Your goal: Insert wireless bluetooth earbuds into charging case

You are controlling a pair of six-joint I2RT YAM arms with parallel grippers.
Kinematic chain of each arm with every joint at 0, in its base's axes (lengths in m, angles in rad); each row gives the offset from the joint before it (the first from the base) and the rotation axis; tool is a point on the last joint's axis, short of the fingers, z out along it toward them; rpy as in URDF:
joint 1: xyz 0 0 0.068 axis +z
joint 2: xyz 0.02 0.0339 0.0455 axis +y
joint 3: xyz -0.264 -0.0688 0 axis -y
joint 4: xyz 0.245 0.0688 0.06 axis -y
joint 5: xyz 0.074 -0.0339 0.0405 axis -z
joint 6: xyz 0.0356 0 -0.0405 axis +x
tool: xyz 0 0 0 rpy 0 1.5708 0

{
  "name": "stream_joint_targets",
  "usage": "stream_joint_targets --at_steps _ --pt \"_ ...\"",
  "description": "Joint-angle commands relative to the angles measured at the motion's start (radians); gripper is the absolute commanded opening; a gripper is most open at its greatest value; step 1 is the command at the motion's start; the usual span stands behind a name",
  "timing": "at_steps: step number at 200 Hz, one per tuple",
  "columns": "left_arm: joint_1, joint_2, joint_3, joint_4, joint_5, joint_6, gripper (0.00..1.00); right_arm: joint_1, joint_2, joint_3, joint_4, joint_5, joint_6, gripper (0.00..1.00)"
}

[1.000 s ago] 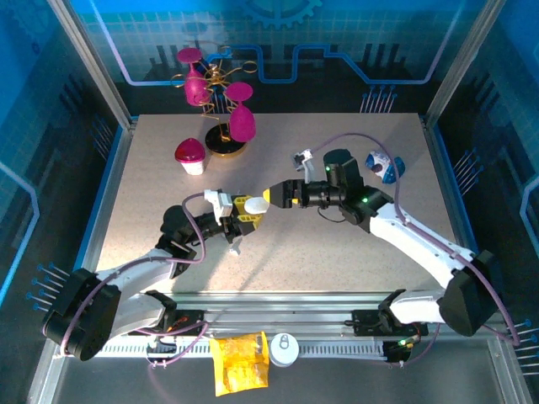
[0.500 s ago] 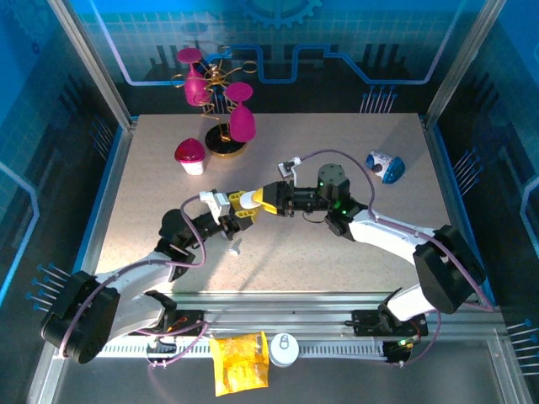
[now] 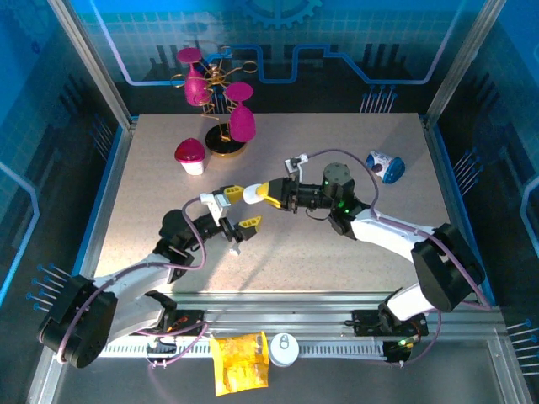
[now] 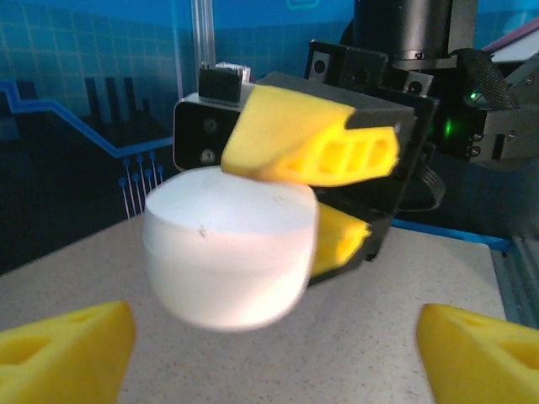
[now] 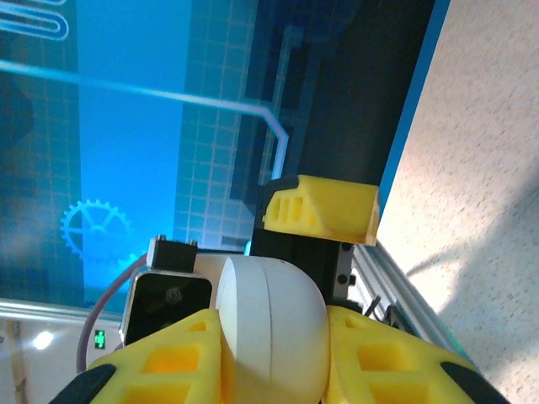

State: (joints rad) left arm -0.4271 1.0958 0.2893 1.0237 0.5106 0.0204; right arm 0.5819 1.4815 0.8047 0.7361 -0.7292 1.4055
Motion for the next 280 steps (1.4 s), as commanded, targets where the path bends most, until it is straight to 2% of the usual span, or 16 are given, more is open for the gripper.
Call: stream_joint_targets --at_steps 1,19,49,84,123,162,193,212,235,260,280 --pt "0.005 -0.049 -0.012 -0.114 -0.004 0.051 0.94 -0.055 0.044 -0.033 0.039 0.048 -0.048 0.15" --pt "0.0 -0.08 -0.007 -0.227 -0.013 0.09 0.99 -0.114 0.084 -0.057 0.025 0.084 -0.078 0.15" --pt "-0.013 -0.118 -0.017 -0.313 -0.043 0.111 0.99 -0.212 0.159 -0.067 -0.088 0.179 -0.186 0.12" --pt "-0.039 -0.136 -0.016 -0.381 -0.076 0.137 0.99 -0.299 0.305 -0.033 -0.098 0.235 -0.244 0.12" --pt "-0.06 -0.136 -0.011 -0.4 -0.092 0.147 0.99 -0.338 0.478 0.061 -0.093 0.252 -0.272 0.12" --pt "-0.068 -0.14 0.001 -0.422 -0.095 0.154 1.0 -0.348 0.538 0.134 -0.181 0.308 -0.347 0.13" --pt "-0.069 -0.14 0.006 -0.429 -0.098 0.158 0.99 -0.35 0.524 0.138 -0.208 0.319 -0.384 0.28" --pt "-0.068 -0.134 0.017 -0.443 -0.114 0.132 0.99 -0.354 0.482 0.124 -0.243 0.344 -0.418 0.48" --pt "-0.068 -0.132 0.03 -0.464 -0.167 0.1 0.99 -0.361 0.401 0.096 -0.313 0.408 -0.47 0.64" --pt "-0.068 -0.135 0.068 -0.567 -0.276 0.052 0.99 -0.359 0.284 0.049 -0.405 0.491 -0.555 0.81" --pt "-0.068 -0.136 0.111 -0.705 -0.446 -0.043 0.99 -0.344 0.184 0.018 -0.46 0.554 -0.651 0.89"
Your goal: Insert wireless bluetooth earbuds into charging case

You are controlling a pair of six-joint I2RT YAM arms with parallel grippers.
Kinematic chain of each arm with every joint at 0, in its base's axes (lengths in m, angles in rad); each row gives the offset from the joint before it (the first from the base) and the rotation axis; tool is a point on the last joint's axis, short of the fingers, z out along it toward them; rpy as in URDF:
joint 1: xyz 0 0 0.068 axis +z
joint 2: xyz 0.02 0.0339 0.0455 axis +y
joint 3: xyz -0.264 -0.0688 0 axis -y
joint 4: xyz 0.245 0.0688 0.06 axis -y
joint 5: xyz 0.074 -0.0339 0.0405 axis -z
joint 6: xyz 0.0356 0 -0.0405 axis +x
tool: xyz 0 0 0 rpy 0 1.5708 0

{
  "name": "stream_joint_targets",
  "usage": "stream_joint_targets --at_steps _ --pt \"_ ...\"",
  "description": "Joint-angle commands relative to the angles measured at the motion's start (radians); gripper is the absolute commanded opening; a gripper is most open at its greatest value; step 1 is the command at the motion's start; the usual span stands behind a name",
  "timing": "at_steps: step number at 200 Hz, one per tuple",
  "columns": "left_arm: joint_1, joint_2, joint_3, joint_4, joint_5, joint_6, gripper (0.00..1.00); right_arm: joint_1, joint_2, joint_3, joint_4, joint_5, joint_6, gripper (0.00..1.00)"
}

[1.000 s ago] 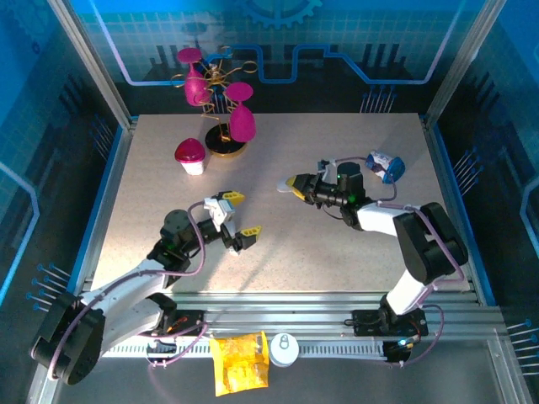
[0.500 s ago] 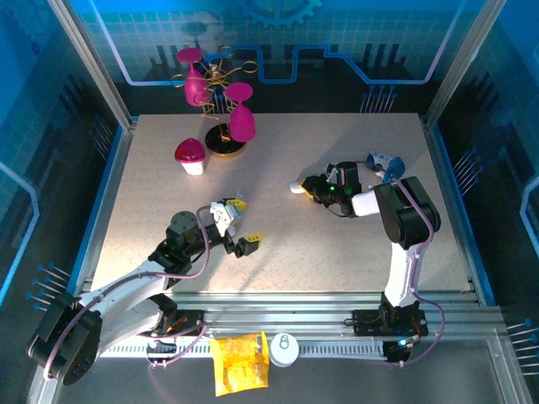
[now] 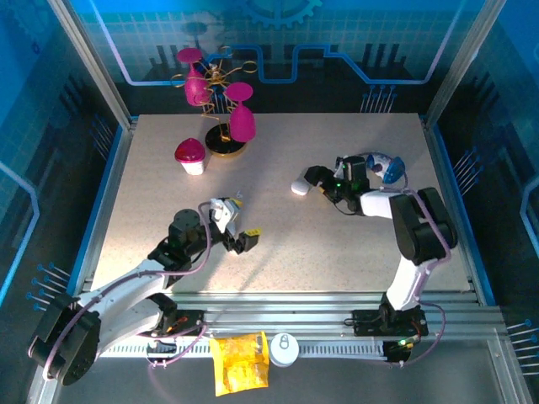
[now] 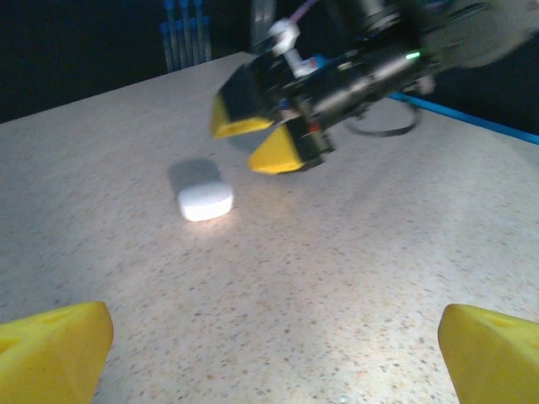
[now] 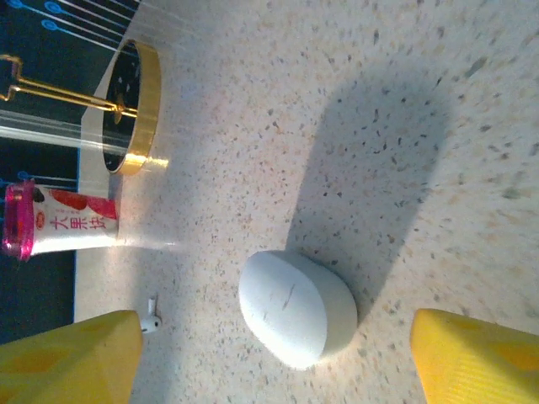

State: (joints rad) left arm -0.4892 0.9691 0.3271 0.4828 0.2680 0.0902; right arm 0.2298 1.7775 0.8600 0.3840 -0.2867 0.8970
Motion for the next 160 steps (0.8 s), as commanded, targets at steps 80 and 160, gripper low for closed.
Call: stream_joint_targets --at_steps 80,160 --pt "-0.06 0.141 0.316 -0.746 -0.6 -0.477 0.99 0.196 -0.403 -0.109 -0.279 0.264 -0.476 0.98" --pt "-0.062 0.418 0.418 -0.825 -0.632 -0.669 0.97 0.23 -0.45 -0.134 -0.303 0.273 -0.474 0.97"
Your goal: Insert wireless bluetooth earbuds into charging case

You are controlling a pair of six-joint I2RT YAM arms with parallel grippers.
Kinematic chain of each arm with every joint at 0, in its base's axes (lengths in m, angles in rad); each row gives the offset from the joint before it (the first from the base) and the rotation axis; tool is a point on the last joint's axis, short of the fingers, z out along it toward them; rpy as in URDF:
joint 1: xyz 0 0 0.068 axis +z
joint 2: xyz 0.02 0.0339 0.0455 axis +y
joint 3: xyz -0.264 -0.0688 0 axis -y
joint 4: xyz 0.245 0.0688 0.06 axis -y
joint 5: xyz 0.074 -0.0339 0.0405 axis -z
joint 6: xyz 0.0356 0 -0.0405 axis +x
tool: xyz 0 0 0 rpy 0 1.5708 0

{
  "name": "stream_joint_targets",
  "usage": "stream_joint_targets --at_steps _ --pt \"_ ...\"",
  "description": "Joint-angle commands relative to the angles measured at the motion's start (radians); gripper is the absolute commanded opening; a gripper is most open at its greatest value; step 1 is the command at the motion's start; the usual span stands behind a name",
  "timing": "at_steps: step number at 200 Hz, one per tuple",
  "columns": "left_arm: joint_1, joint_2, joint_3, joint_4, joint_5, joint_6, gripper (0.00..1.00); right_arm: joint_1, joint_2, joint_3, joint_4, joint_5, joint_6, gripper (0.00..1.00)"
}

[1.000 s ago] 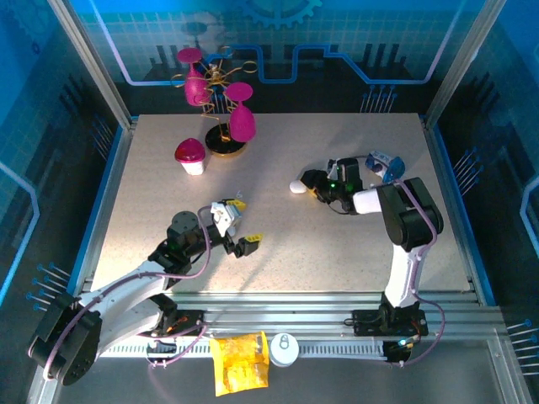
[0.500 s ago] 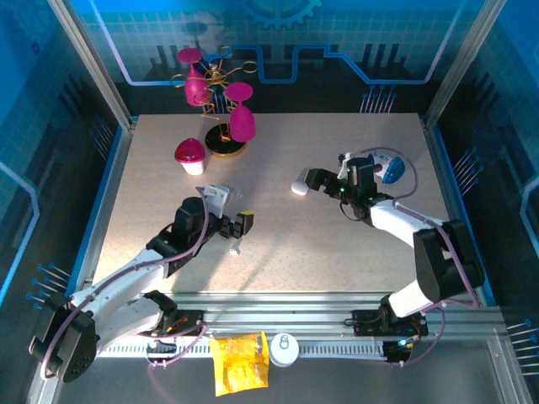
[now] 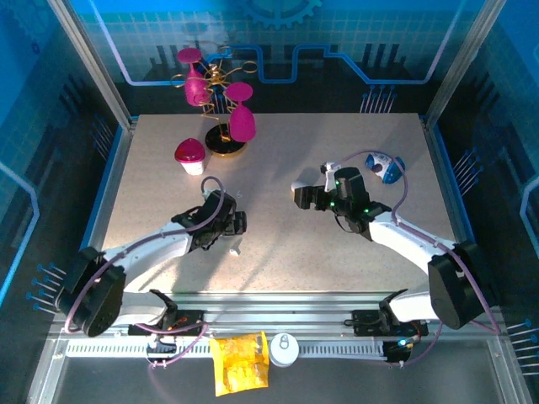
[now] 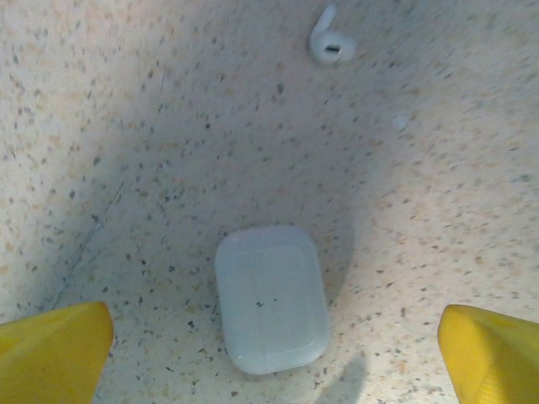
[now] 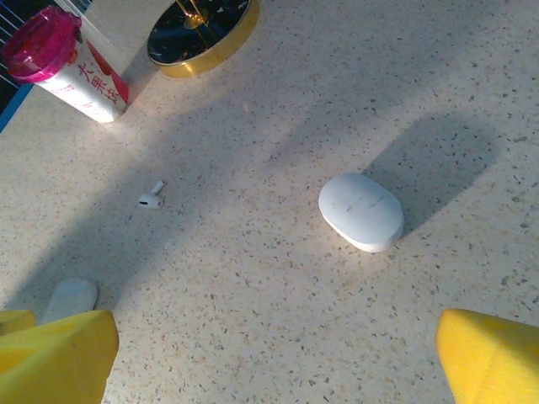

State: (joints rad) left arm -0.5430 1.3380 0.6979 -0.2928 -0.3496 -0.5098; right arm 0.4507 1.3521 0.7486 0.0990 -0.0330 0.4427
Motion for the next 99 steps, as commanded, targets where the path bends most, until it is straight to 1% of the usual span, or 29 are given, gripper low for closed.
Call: stream_joint_targets --at_steps 1,25,71,99 --pt "-0.009 0.052 0.048 -0.049 -0.014 -0.07 0.97 0.01 -0.024 -0.023 -0.018 0.02 -0.019 0.97" --pt "-0.011 0.102 0.059 -0.044 -0.005 -0.09 0.94 0.009 -0.024 -0.027 -0.021 0.02 -0.018 0.97" --pt "-0.022 0.184 0.097 -0.066 -0.009 -0.101 0.8 0.009 -0.023 -0.029 -0.021 0.025 -0.019 0.97" --pt "-0.029 0.211 0.108 -0.078 -0.016 -0.11 0.78 0.009 -0.025 -0.034 -0.018 0.029 -0.016 0.96"
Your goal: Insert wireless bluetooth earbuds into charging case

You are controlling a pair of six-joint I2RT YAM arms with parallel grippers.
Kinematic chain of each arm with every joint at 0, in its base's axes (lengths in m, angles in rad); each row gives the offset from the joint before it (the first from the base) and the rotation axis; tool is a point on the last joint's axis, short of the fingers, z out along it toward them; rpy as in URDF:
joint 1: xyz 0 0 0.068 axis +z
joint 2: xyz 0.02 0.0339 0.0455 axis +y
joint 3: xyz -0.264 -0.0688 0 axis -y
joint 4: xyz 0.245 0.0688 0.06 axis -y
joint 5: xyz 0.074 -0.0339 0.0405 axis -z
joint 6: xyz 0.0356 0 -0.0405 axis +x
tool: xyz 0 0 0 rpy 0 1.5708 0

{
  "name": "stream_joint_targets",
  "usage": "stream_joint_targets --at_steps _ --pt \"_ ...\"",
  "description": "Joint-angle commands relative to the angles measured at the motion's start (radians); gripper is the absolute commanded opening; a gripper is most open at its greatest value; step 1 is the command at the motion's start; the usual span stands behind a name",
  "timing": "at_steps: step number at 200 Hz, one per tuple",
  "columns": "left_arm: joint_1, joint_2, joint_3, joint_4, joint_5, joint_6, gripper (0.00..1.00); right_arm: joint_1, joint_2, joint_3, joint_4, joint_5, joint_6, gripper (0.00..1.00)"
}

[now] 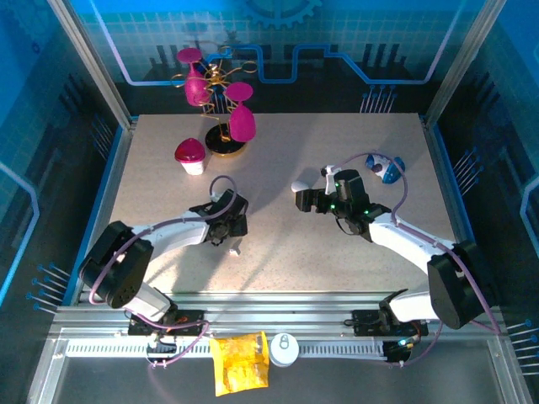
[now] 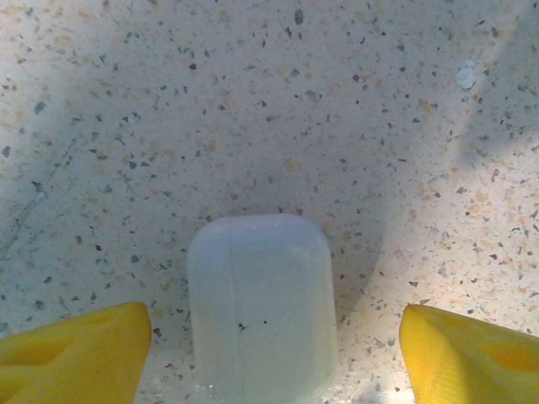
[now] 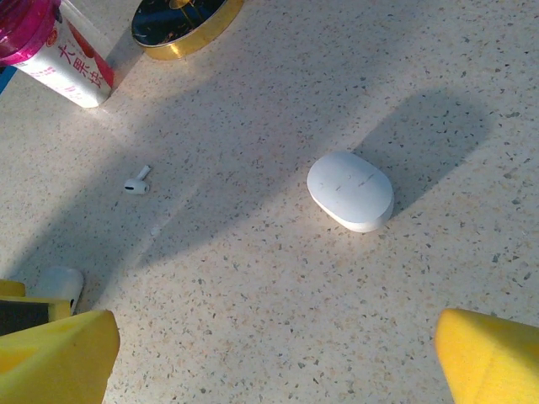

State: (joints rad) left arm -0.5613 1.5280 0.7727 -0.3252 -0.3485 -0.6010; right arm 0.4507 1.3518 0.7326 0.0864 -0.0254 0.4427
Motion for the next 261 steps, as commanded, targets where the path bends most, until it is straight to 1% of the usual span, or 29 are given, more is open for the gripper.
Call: stream_joint_targets --at_steps 1,64,103,120,134,160,179,203,222,235,261 --pt "-0.011 0.022 0.035 -0.046 -0.017 -0.02 0.78 0.009 -0.025 -0.018 -0.005 0.021 -0.016 0.96" --pt "-0.026 0.087 0.067 -0.094 -0.034 -0.033 0.66 0.008 -0.012 -0.009 -0.013 0.021 -0.007 0.96" --pt "-0.038 0.095 0.077 -0.105 -0.032 -0.028 0.49 0.006 -0.013 -0.009 -0.02 0.022 -0.004 0.96" --pt "-0.042 0.093 0.082 -0.113 -0.038 -0.023 0.43 0.006 -0.02 -0.012 -0.02 0.02 0.0 0.96" --pt "-0.051 0.088 0.086 -0.123 -0.052 -0.012 0.41 0.006 -0.028 -0.012 -0.022 0.011 0.005 0.96" --pt "-0.075 0.05 0.102 -0.13 -0.082 0.031 0.42 0.002 -0.058 -0.01 -0.03 -0.02 0.006 0.96" --pt "-0.102 0.007 0.102 -0.077 -0.101 0.116 0.43 0.001 -0.085 -0.002 -0.042 -0.086 -0.021 0.95" --pt "-0.139 -0.07 0.057 0.095 -0.087 0.302 0.43 0.0 -0.124 0.037 -0.119 -0.194 -0.052 0.95" --pt "-0.143 -0.125 0.014 0.244 -0.065 0.4 0.44 -0.003 -0.151 0.089 -0.235 -0.241 -0.065 0.94" --pt "-0.145 -0.161 -0.022 0.358 -0.017 0.493 0.44 -0.007 -0.163 0.129 -0.317 -0.27 -0.075 0.94" --pt "-0.158 -0.218 -0.086 0.567 0.136 0.688 0.44 -0.007 -0.18 0.207 -0.44 -0.326 -0.086 0.93"
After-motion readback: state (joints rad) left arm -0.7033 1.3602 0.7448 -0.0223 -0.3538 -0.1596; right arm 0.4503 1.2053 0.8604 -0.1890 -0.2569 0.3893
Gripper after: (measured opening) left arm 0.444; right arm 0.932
